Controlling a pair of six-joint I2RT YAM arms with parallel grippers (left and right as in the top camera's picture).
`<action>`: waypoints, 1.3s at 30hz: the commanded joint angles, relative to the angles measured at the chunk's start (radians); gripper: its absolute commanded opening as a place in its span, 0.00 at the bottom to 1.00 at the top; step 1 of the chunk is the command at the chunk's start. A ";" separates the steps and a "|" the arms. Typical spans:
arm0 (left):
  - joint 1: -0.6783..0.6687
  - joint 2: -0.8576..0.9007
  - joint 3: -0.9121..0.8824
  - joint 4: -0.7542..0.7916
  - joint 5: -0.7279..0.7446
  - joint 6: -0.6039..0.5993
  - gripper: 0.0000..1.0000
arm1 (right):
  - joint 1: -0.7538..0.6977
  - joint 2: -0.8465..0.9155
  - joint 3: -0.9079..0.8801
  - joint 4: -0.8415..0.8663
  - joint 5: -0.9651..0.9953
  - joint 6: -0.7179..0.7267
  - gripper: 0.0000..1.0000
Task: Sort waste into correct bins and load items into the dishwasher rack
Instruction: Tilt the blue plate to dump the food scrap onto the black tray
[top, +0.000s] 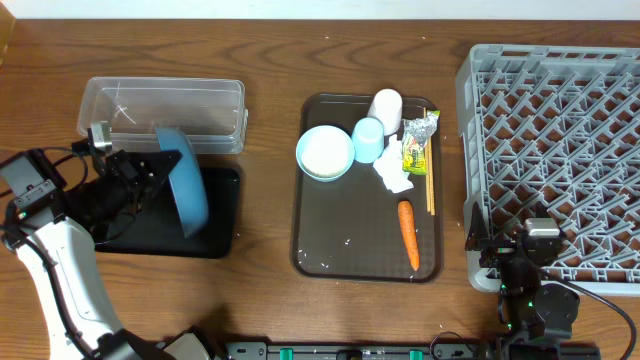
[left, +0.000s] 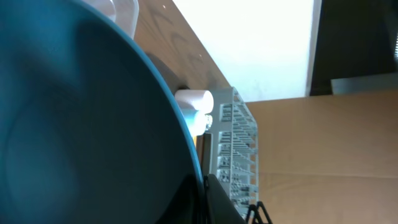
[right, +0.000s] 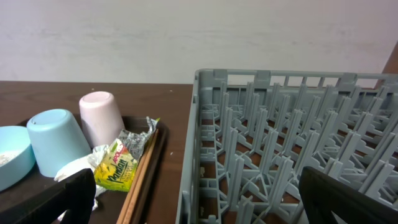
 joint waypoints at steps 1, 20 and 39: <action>0.006 0.030 -0.029 0.017 0.125 0.030 0.06 | -0.016 -0.006 -0.004 -0.001 -0.001 -0.015 0.99; 0.089 0.095 -0.032 0.027 0.287 0.010 0.06 | -0.016 -0.006 -0.004 -0.001 -0.001 -0.015 0.99; 0.117 0.075 -0.032 0.005 0.287 0.006 0.06 | -0.016 -0.006 -0.004 -0.001 -0.001 -0.015 0.99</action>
